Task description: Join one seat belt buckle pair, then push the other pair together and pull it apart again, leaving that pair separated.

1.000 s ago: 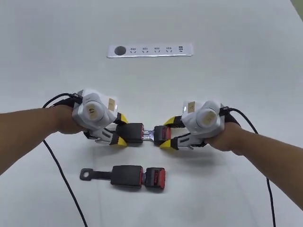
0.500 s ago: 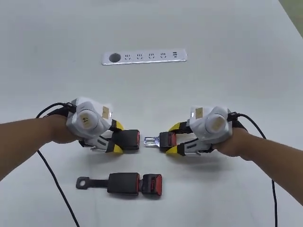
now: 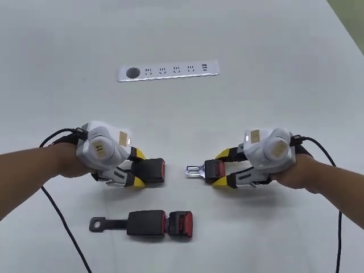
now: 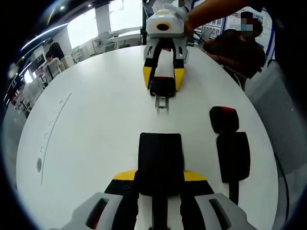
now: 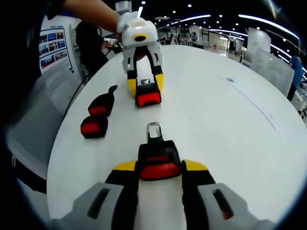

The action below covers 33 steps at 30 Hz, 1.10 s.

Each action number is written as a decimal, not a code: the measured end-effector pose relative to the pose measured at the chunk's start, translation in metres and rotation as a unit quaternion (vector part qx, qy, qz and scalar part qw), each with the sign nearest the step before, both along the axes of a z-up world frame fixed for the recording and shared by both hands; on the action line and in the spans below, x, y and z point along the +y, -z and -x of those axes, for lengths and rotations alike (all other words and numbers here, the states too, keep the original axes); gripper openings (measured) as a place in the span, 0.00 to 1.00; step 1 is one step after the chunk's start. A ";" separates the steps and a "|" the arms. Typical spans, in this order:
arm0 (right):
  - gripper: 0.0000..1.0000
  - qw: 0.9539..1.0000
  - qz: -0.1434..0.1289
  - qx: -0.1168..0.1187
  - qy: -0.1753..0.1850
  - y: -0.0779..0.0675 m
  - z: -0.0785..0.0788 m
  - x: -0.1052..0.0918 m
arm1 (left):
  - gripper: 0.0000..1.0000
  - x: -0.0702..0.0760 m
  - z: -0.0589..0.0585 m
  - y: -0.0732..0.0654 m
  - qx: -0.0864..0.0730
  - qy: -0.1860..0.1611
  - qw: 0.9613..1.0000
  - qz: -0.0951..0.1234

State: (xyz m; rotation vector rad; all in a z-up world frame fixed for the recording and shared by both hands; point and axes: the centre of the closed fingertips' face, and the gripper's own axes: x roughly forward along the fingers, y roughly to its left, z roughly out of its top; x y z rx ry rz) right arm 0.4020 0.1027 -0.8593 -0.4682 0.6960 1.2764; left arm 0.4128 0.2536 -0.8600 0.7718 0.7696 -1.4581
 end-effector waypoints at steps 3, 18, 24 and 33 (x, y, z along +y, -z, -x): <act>0.35 1.000 0.005 0.003 0.003 0.000 0.003 -0.009 | 0.34 0.000 0.000 0.000 0.000 0.000 1.000 0.000; 0.35 1.000 0.013 0.002 0.015 -0.003 0.008 -0.037 | 0.34 0.000 0.001 0.000 0.001 -0.002 1.000 -0.001; 0.35 1.000 0.016 0.007 0.016 -0.004 0.011 -0.045 | 0.34 -0.001 0.001 0.000 0.000 0.000 1.000 -0.001; 0.37 1.000 0.020 0.013 0.020 -0.004 0.012 -0.045 | 0.34 -0.002 0.000 0.000 0.003 -0.006 1.000 -0.010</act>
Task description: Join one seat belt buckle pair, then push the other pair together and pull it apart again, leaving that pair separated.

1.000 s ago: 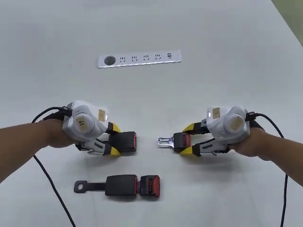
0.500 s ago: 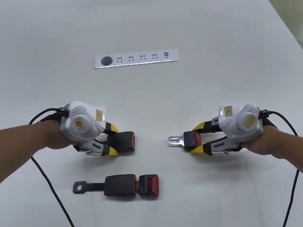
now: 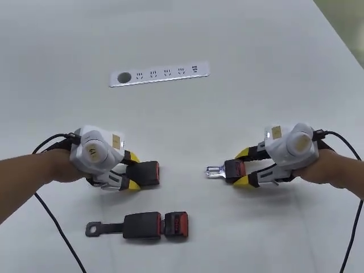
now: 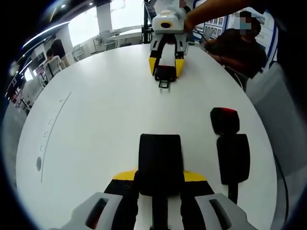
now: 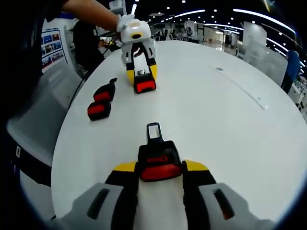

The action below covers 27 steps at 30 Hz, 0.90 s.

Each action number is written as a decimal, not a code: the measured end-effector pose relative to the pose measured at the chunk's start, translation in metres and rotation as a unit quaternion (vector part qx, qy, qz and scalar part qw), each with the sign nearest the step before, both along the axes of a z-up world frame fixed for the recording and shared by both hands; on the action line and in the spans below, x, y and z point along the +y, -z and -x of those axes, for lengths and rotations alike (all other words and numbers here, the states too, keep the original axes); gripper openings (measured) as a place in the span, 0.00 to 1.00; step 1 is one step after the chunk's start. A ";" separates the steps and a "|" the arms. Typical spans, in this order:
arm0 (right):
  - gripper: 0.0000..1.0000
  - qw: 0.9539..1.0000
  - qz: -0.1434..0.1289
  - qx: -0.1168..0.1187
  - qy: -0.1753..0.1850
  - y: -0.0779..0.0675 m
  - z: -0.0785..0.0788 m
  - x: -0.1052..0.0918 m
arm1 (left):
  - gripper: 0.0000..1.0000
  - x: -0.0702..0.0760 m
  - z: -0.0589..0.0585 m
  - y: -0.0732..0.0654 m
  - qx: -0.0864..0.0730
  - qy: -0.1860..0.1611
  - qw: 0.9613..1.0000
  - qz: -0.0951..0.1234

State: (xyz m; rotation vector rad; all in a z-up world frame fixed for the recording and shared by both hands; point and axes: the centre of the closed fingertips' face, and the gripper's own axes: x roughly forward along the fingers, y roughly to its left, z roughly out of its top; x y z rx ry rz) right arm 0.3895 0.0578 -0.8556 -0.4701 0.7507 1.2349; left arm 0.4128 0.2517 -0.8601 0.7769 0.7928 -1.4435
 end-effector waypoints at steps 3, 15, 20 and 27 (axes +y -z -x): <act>0.41 1.000 0.004 0.005 0.014 -0.001 0.002 0.001 | 0.39 -0.001 0.006 0.000 0.011 0.004 1.000 -0.011; 0.71 0.993 -0.040 -0.065 0.091 -0.034 -0.017 -0.003 | 0.73 0.001 -0.003 -0.040 0.000 -0.096 0.995 0.040; 0.78 0.979 -0.080 -0.067 0.177 -0.049 -0.014 -0.011 | 0.83 0.007 -0.007 -0.063 0.002 -0.166 0.983 0.082; 0.86 0.962 -0.108 -0.060 0.245 -0.062 0.002 -0.021 | 0.93 0.022 -0.003 -0.098 -0.001 -0.273 0.953 0.132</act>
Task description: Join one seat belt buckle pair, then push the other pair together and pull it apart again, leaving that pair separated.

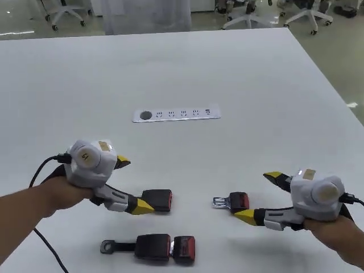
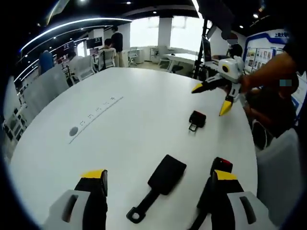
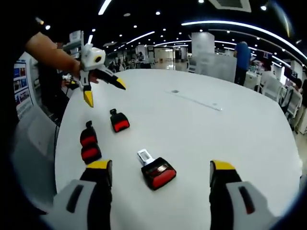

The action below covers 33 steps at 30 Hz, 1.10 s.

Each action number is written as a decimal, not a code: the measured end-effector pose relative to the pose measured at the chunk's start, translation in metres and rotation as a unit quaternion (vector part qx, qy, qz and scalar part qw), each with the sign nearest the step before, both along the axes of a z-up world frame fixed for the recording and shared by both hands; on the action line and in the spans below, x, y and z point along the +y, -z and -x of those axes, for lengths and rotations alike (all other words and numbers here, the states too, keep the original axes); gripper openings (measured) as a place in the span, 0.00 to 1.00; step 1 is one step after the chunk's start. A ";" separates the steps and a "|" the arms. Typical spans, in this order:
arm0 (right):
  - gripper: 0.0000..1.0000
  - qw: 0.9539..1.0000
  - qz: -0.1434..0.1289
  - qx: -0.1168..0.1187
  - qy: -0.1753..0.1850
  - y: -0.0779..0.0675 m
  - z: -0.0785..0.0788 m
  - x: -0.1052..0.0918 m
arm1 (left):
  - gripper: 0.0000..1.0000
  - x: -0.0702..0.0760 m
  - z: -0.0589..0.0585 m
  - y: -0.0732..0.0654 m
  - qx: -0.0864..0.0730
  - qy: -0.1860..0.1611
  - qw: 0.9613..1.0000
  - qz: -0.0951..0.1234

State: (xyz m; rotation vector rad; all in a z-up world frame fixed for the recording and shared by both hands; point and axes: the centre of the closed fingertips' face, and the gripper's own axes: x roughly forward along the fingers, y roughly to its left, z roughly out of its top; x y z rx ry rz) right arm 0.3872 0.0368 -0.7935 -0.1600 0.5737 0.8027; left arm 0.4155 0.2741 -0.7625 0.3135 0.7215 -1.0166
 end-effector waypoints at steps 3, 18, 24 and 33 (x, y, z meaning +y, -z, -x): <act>0.90 1.000 0.002 -0.014 0.004 -0.007 0.007 0.001 | 0.95 0.006 0.006 -0.012 -0.008 -0.017 1.000 0.012; 0.94 0.995 0.005 -0.064 -0.075 -0.039 0.062 0.042 | 0.99 0.032 0.081 -0.034 -0.035 0.023 0.999 0.020; 0.96 0.994 -0.007 -0.059 -0.088 -0.043 0.083 0.049 | 1.00 0.043 0.108 -0.036 -0.040 0.027 0.999 0.024; 0.99 0.992 -0.005 -0.060 -0.108 -0.043 0.115 0.065 | 1.00 0.071 0.143 -0.035 -0.041 -0.006 0.998 0.045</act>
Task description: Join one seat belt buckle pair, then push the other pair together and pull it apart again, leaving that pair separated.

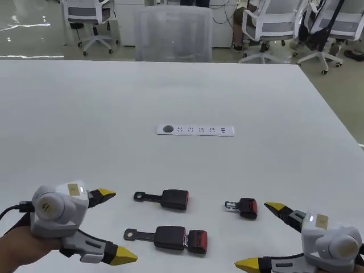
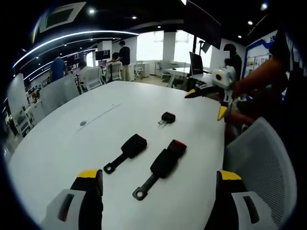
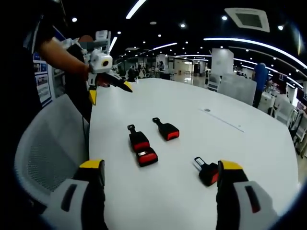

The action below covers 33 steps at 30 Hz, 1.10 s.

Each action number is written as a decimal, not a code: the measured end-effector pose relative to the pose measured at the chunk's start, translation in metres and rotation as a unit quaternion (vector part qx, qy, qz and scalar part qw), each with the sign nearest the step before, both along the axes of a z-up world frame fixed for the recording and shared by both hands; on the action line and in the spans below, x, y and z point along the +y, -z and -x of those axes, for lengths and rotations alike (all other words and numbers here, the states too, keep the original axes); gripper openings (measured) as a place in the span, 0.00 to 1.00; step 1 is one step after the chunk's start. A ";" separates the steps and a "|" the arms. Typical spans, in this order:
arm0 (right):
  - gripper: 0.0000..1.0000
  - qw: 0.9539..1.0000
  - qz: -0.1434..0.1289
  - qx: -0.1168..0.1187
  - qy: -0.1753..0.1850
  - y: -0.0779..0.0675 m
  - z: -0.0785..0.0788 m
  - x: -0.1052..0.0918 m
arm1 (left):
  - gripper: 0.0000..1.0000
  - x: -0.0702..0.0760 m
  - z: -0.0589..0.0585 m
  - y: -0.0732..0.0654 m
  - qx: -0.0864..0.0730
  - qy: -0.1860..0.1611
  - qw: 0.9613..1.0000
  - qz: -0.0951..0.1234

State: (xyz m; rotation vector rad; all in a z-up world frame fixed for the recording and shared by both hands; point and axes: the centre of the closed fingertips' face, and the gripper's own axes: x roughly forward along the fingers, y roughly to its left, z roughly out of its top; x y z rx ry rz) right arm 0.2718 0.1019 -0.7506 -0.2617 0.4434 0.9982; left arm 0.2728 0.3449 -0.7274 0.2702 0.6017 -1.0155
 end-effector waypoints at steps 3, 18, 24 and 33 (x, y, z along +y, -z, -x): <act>0.99 1.000 0.008 0.005 0.006 0.000 0.006 0.001 | 1.00 0.005 0.010 0.003 -0.002 0.013 1.000 -0.003; 1.00 0.999 0.009 0.011 0.046 0.007 0.031 0.021 | 1.00 0.026 0.022 0.002 -0.008 0.002 0.999 0.040; 1.00 0.997 -0.010 0.011 0.070 0.006 0.028 0.019 | 1.00 0.037 0.020 0.004 -0.006 -0.022 0.999 0.045; 1.00 0.997 -0.027 0.009 0.079 0.002 0.025 0.012 | 1.00 0.041 0.023 0.001 0.000 -0.030 0.998 0.047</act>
